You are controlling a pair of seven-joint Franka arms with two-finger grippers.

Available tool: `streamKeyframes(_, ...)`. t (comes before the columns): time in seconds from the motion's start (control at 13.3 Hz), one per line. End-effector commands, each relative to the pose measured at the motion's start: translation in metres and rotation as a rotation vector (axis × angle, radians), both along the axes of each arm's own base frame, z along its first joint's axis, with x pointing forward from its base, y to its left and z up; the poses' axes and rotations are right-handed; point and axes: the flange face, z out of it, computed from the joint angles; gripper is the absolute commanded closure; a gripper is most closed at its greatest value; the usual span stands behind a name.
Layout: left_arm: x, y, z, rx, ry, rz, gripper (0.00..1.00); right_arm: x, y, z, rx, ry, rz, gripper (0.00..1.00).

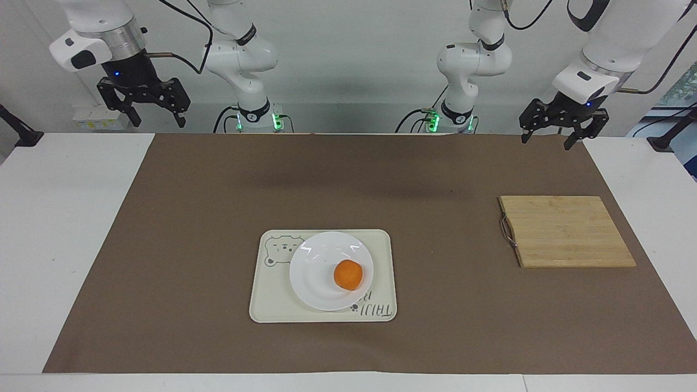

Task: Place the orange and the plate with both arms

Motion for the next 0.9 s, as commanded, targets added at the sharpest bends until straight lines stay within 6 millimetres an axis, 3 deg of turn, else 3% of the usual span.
streamKeyframes(0.0,-0.006,0.002,0.003,0.004,0.009,0.013,0.0,-0.007,-0.004,-0.002,-0.016,0.01,0.004,0.0)
streamKeyframes(0.83,-0.014,0.0,0.01,0.011,0.007,0.01,0.0,-0.023,-0.01,-0.017,-0.003,0.036,0.029,0.0)
